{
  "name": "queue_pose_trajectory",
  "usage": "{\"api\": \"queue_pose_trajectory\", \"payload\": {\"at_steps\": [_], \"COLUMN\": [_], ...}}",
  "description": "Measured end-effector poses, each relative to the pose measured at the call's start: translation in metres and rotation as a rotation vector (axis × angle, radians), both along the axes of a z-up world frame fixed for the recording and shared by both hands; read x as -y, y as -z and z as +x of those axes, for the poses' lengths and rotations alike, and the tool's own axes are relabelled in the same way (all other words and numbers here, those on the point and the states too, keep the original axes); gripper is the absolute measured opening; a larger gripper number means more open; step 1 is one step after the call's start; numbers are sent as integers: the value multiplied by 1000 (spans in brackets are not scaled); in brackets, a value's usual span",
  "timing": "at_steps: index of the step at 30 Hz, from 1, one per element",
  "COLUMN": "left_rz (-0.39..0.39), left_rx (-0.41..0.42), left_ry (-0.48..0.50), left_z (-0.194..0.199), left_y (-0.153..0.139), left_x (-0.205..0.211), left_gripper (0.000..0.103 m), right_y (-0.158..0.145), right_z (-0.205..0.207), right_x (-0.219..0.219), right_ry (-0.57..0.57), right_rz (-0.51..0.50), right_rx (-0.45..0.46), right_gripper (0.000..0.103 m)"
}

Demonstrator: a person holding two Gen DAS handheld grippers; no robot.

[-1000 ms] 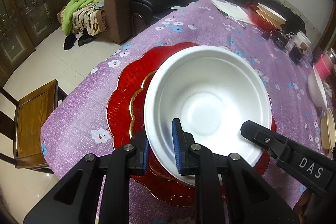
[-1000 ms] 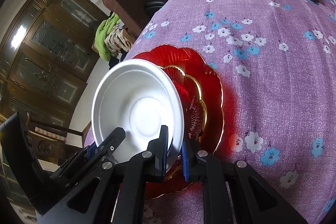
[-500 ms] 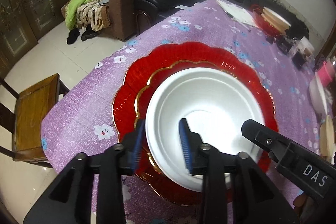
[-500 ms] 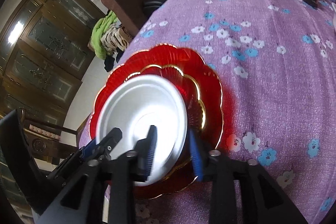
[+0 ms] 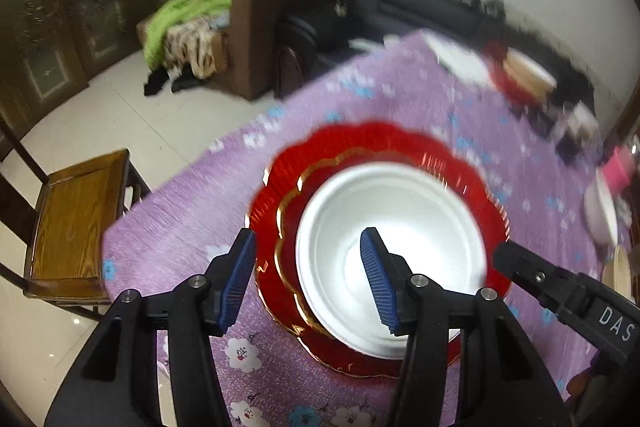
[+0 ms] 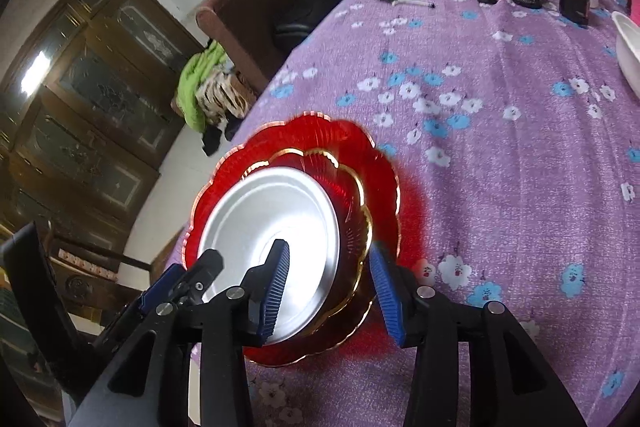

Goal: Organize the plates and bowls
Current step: 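Lower the white bowl onto the stacked plates and open both grippers, then move both grippers toward the beige plastic bowl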

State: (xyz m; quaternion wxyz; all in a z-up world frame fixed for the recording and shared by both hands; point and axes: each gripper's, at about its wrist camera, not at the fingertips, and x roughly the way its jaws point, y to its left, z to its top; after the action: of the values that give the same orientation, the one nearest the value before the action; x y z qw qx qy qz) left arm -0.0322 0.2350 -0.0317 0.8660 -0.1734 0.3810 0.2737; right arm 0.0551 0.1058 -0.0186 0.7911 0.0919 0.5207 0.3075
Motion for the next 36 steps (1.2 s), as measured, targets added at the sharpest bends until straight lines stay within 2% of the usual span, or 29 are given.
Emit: {"api": "queue_pose_trajectory", "payload": {"at_steps": [3,5,7,9,10,13,18,29,36], "left_rz": [41,72,90,94,95,85,-21,-97,-119], "left_rx": [102,169,236,285,292,262,188,107,60], "left_ry": [0,31,75,145,182,281,430,589,678], "left_z": [-9,-12,-13,-8,-5,12,46,79,108], "left_y": [-19,-34,-45,-54,-56,-55,-42,-34,-29], "left_x": [12,26,42,60,69,92,128,213,273], "left_gripper": [53,58,71,81,81,81,81,81,81], "right_y": [-12,-20,-29,-35,-37,-40,-36,-19,-8], "right_z": [-1,-3,-4,-3,-2,-3,-3,-14,-16], "right_x": [15,30,48,67,79,114,179,315,378], "right_ry": [24,49,84,124,147,217,347,625,775], "right_rz": [51,94,129,152,163,183,200,278,312], "right_rx": [24,48,74,85,90,96,76,1,-37], "right_gripper": [46,54,58,60,61,65,67,68,68]}}
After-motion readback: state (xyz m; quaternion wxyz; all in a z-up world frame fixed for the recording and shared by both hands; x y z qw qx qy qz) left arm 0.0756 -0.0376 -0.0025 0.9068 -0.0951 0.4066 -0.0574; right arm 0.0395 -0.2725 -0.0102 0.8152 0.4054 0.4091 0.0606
